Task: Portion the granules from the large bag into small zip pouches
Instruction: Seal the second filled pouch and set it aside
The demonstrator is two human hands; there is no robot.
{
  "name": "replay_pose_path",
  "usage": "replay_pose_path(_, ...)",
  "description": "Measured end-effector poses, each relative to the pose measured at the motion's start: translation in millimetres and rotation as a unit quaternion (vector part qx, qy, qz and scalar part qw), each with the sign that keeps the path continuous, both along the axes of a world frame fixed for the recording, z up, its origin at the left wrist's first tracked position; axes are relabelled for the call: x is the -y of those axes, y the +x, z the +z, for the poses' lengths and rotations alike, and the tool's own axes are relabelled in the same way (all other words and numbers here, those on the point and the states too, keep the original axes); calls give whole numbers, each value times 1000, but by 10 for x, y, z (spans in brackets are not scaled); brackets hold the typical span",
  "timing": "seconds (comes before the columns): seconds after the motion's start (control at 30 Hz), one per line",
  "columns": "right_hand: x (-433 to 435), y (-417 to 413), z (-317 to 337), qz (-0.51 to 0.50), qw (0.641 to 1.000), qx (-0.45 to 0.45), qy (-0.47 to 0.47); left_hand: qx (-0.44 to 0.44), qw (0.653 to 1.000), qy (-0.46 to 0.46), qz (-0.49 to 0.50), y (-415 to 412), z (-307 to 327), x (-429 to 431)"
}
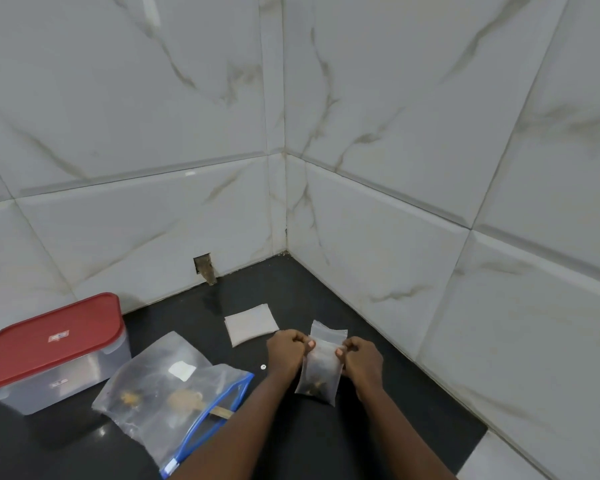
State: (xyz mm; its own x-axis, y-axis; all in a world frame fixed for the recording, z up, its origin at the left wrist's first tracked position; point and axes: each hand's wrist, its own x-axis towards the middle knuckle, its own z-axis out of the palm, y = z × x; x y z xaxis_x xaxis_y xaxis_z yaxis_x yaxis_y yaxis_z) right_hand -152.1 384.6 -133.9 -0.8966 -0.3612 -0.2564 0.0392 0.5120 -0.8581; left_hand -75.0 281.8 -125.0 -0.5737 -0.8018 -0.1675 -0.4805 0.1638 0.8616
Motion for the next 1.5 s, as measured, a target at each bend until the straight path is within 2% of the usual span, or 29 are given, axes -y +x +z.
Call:
replay_pose_path(0.1, 39, -106, -80, -9, 998, -33, 48, 1, 1000, -12, 14, -140, -93, -14)
replay_pose_path(0.17, 73, -173, -139, -18, 998, -23, 64, 3, 1000, -15, 22, -197, -142, -7)
replay_pose_path(0.27, 148, -207, -131, -9, 991, -28, 132, 25, 999, -35, -11, -240, -187, 68)
replay_pose_path(0.37, 307, -130, -15, -1, 976, -114, 186, 42, 998, -43, -21, -226, -131, 214)
replay_pose_path(0.5, 736, 54, 98, 91, 960, -218, 148, 36, 997, -49, 56, -122, -61, 564)
replay_pose_path(0.67, 1371, 200, 24, 189, 955, -166, 158, 38, 985, -34, 163, 52, -72, 937)
replay_pose_path(0.8, 1593, 240, -64, 160, 957, -155, 186, 57, 977, 18, 206, 154, -162, 1073)
replay_pose_path(1.0, 1602, 217, -57, 111, 966, -148, 178, 68, 975, 52, 206, 239, -213, 1099)
replay_pose_path(1.17, 1484, 243, 80, 109, 970, -172, 137, 19, 975, 36, 217, 279, -96, 1040)
replay_pose_path(1.27, 1436, 334, 186, 140, 971, -183, 59, -45, 982, 32, 179, 301, 79, 960)
replay_pose_path(1.37, 1319, 503, 346, 196, 965, -174, -25, -83, 987, 31, 136, 357, 240, 875)
replay_pose_path(1.5, 1158, 580, 502, 192, 969, -107, -116, -134, 981, 46, 134, 479, 390, 818)
